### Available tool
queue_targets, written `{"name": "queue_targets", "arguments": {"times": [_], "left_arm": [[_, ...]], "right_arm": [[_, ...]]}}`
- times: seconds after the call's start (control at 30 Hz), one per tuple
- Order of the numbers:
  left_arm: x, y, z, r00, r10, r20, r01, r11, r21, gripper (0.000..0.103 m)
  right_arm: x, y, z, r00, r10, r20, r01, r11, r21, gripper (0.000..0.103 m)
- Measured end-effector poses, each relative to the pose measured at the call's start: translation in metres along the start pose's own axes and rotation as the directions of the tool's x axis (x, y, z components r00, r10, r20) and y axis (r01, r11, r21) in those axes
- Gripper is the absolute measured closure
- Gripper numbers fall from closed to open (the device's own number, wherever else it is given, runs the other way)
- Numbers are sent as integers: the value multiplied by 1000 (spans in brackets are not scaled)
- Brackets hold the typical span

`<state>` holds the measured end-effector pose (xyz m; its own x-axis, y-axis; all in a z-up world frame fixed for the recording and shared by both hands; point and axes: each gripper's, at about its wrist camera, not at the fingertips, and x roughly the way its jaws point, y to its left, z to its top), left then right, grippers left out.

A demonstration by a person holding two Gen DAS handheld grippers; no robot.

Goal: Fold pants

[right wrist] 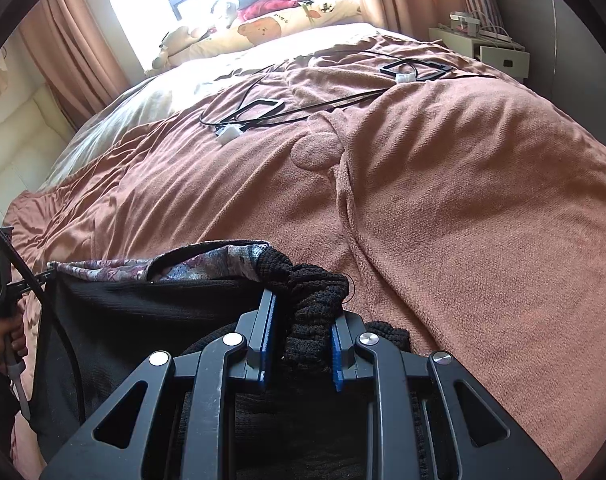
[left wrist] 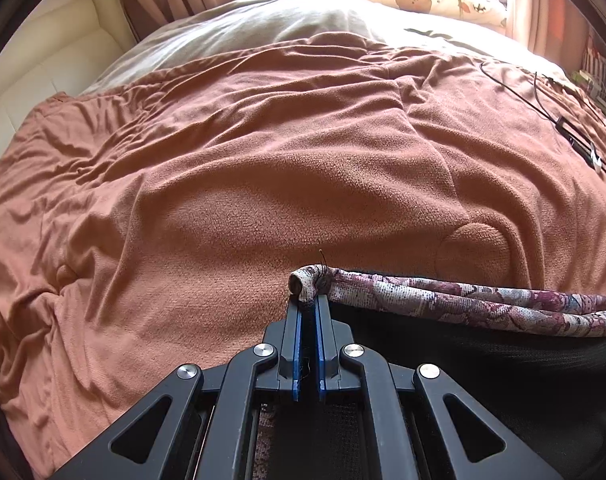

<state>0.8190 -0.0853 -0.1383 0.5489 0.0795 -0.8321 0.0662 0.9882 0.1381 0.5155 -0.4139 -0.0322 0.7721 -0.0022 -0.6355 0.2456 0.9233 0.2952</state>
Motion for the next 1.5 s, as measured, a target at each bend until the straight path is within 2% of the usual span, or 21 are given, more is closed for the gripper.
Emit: {"name": "queue_targets", "arguments": {"times": [0.17, 0.23, 0.27, 0.3, 0.33, 0.37, 0.4, 0.43, 0.47, 0.77, 0.97, 1.2, 1.33, 1.5], "left_arm": [[13, -6, 1, 999, 19, -38, -18, 1000, 14, 95], [17, -10, 0, 997, 36, -69, -33, 999, 38, 92], [16, -10, 0, 996, 50, -77, -47, 998, 51, 87], [13, -10, 1, 995, 58, -81, -54, 997, 55, 84], [8, -7, 1, 995, 50, -82, -46, 998, 48, 75], [1, -3, 1, 996, 34, -79, -32, 999, 34, 61], [-7, 0, 1, 997, 24, -70, -23, 999, 23, 55], [-16, 3, 1, 998, 22, -54, -21, 1000, 17, 46], [-24, 5, 1, 999, 22, -40, -22, 1000, 14, 42], [-96, 37, -24, 1000, -16, -7, 16, 1000, -23, 41], [-139, 56, -53, 999, -37, 13, 38, 998, -40, 41], [-167, 69, -100, 998, -59, 5, 59, 997, -57, 41], [-182, 72, -124, 998, -65, 2, 65, 996, -58, 41], [-199, 76, -149, 995, -97, -8, 96, 990, -102, 41]], "right_arm": [[11, -1, 0, 1000, -11, 0, 11, 1000, 5, 83], [16, -3, -1, 1000, -16, -11, 16, 1000, 13, 81], [17, -1, -1, 999, -27, -19, 27, 1000, 4, 79], [16, 2, 0, 999, -38, -26, 37, 999, -9, 72], [13, 5, 1, 998, -47, -32, 47, 999, -17, 68], [8, 6, 2, 998, -48, -30, 47, 999, -15, 56], [2, 7, 3, 999, -37, -21, 36, 999, -6, 42], [-5, 6, 2, 1000, -18, -12, 18, 1000, 6, 37], [-11, 5, 2, 1000, 3, -3, -3, 1000, 16, 34], [-69, -8, -26, 996, 67, 50, -70, 996, 55, 34], [-91, -14, -64, 998, 61, 33, -63, 996, 60, 34], [-113, -31, -89, 996, 90, 17, -92, 988, 122, 34], [-129, -40, -96, 984, 175, 34, -178, 965, 195, 34], [-140, -52, -113, 979, 200, 44, -205, 949, 242, 34]]}}
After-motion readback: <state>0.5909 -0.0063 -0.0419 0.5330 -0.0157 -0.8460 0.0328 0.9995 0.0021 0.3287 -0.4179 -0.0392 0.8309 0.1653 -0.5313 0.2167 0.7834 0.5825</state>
